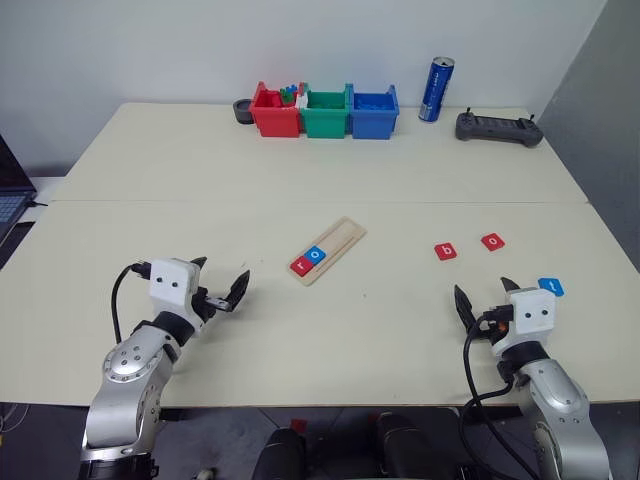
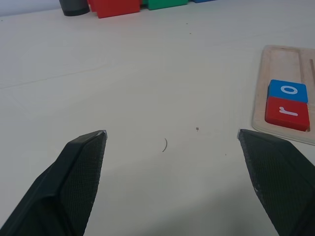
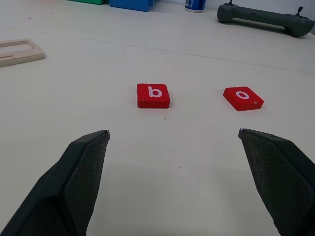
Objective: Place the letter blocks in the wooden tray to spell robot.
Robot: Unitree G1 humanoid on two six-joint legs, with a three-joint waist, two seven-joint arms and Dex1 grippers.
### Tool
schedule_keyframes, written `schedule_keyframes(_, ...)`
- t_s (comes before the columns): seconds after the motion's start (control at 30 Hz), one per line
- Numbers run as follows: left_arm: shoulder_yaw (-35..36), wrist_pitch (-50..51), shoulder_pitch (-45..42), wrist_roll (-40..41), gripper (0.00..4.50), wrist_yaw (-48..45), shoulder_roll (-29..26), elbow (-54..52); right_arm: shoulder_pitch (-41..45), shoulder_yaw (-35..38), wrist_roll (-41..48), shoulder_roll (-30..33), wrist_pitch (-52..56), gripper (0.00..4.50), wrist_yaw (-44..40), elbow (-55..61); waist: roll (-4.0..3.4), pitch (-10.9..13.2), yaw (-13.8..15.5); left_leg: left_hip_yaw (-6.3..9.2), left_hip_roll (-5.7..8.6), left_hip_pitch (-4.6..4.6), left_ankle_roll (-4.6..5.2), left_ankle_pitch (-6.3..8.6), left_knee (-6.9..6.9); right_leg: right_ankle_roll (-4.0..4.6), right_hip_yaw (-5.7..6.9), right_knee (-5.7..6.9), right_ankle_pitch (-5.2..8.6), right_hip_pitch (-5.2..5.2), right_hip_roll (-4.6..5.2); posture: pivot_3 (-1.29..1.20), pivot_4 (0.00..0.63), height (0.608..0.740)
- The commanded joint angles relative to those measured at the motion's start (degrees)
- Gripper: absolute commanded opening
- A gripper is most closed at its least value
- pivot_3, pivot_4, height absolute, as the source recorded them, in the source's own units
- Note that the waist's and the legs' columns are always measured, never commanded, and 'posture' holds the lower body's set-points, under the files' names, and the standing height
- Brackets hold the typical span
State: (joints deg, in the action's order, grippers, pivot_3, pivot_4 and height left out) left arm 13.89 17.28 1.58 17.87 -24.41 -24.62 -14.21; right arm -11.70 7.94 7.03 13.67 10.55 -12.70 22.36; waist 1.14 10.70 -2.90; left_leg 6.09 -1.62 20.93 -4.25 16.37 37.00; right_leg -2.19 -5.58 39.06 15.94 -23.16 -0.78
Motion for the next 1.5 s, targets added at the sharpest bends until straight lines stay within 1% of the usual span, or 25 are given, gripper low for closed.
schedule_keyframes(0.03, 1.0, -0.2, -0.4, 1.4, 4.5, 0.1, 0.3, -2.7, 0.3, 0.7, 0.6, 0.4, -1.1, 4.46, -0.4, 1.4, 0.0, 0.0, 0.0, 0.0, 0.0, 0.0, 0.0, 0.0, 0.0, 0.0, 0.0, 0.0, 0.0, 0.0, 0.0, 0.0, 0.15, 0.74)
schedule_keyframes(0.33, 0.7, 1.6, 0.5, 0.5, 4.5, 2.6, 0.8, -4.8, 0.3, 0.0, 0.3, 0.3, -1.1, 4.46, -1.2, 1.1, -0.01, 0.0, 0.0, 0.0, 0.0, 0.0, 0.0, 0.0, 0.0, 0.0, 0.0, 0.0, 0.0, 0.0, 0.0, 0.0, 0.15, 0.74)
schedule_keyframes(0.43, 0.5, -0.3, 0.8, -0.3, 4.5, 3.0, 1.5, -5.3, 0.4, -0.3, 0.5, 0.6, -0.9, 4.46, -2.0, 1.0, -0.01, 0.0, 0.0, 0.0, 0.0, 0.0, 0.0, 0.0, 0.0, 0.0, 0.0, 0.0, 0.0, 0.0, 0.0, 0.0, 0.15, 0.74)
schedule_keyframes(0.63, -0.4, 1.1, 1.5, 0.6, 4.5, 0.9, 0.8, -4.9, 0.8, -1.1, 0.6, 1.2, -0.4, 4.46, -3.5, 1.6, -0.01, 0.0, 0.0, 0.0, 0.0, 0.0, 0.0, 0.0, 0.0, 0.0, 0.0, 0.0, 0.0, 0.0, 0.0, 0.0, 0.15, 0.74)
schedule_keyframes(0.83, -0.4, -0.3, 1.4, 3.8, 4.5, -5.7, -0.2, -3.8, 0.5, -2.1, 0.4, 1.3, -0.5, 4.46, -4.1, 2.3, -0.01, 0.0, 0.0, 0.0, 0.0, 0.0, 0.0, 0.0, 0.0, 0.0, 0.0, 0.0, 0.0, 0.0, -0.01, 0.0, 0.15, 0.74)
schedule_keyframes(0.93, -2.8, 1.1, -0.9, 2.4, 4.5, -6.7, -0.9, -2.5, 0.4, -3.1, 1.6, 2.1, 0.3, 4.46, -6.1, 3.2, -0.01, 0.0, 0.0, 0.0, 0.0, 0.0, 0.0, 0.0, 0.01, -0.01, 0.0, 0.0, 0.0, 0.0, -0.01, 0.0, 0.15, 0.74)
schedule_keyframes(1.0, -5.5, 2.8, -3.7, 1.0, 4.5, -6.4, -0.8, -1.2, 0.1, -4.6, 4.9, 4.0, 1.8, 4.46, -10.9, 5.8, -0.01, 0.0, 0.0, 0.0, 0.01, 0.0, 0.0, 0.0, 0.02, -0.01, 0.0, 0.0, 0.0, 0.02, -0.01, 0.0, 0.15, 0.74)
schedule_keyframes(1.07, -8.6, 4.6, -7.4, -0.4, 4.5, -6.4, -0.7, 0.9, 0.0, -6.4, 9.4, 7.8, 6.1, 4.46, -16.4, 10.2, -0.01, 0.0, 0.1, 0.0, 0.04, 0.0, 0.0, 0.0, 0.04, -0.01, 0.0, -0.01, 0.0, 0.04, 0.0, 0.0, 0.15, 0.74)
schedule_keyframes(1.13, -10.8, 6.7, -10.6, -0.9, 4.5, -6.8, -0.7, 3.0, 0.9, -7.0, 13.3, 11.1, 10.4, 4.46, -19.3, 13.7, -0.01, 0.0, 0.1, 0.02, 0.04, 0.0, 0.0, 0.0, 0.05, -0.02, 0.01, -0.01, 0.0, 0.05, -0.02, 0.0, 0.15, 0.74)
schedule_keyframes(1.27, -14.3, 9.6, -15.1, -2.1, 4.5, -7.3, -0.7, 5.6, 3.7, -6.8, 16.4, 13.6, 14.7, 4.46, -19.8, 16.5, 0.01, 0.0, -0.2, 0.06, 0.01, -0.01, 0.01, 0.0, 0.04, -0.01, 0.03, 0.0, -0.01, 0.06, -0.05, 0.0, 0.15, 0.74)
schedule_keyframes(1.5, -18.9, 11.2, -18.2, -5.5, 4.5, -7.4, -0.3, 8.9, 4.3, -7.4, 17.1, 13.9, 17.1, 4.46, -18.7, 19.0, 0.01, 0.0, 0.0, 0.07, 0.01, 0.01, 0.01, 0.0, 0.04, -0.01, 0.03, -0.01, -0.01, 0.05, -0.05, 0.0, 0.15, 0.74)
